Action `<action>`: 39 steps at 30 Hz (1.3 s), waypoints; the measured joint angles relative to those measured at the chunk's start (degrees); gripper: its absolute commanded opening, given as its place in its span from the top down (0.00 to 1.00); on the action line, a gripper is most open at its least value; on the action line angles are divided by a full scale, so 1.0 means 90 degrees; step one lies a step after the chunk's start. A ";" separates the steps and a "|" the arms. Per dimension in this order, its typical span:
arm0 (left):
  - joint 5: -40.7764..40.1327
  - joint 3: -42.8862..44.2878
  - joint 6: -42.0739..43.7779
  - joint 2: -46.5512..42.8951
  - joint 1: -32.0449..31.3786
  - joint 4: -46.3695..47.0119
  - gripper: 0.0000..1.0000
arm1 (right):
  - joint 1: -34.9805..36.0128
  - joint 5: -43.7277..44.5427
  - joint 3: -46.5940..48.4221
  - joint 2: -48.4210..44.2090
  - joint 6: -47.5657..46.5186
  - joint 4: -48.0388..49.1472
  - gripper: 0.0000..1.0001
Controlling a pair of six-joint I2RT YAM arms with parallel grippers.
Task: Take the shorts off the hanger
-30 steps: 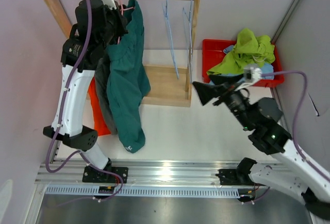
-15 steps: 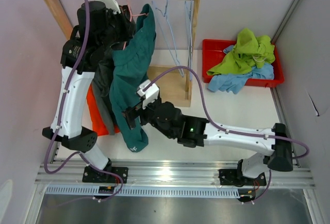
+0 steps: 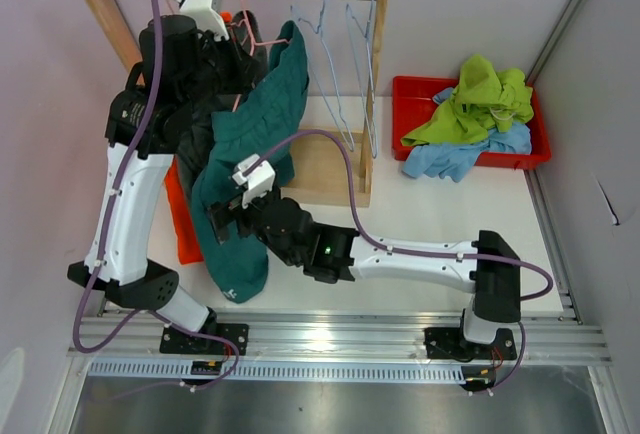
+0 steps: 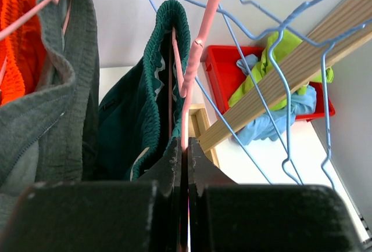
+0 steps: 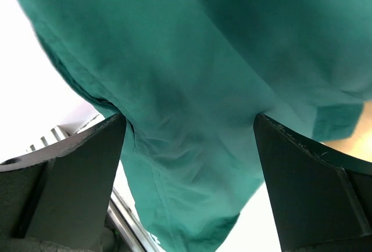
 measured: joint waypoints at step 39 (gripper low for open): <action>-0.0085 -0.0469 0.0170 -0.0330 0.0274 -0.0486 1.00 | 0.1503 0.1545 -0.2246 -0.0444 -0.0313 0.1290 1.00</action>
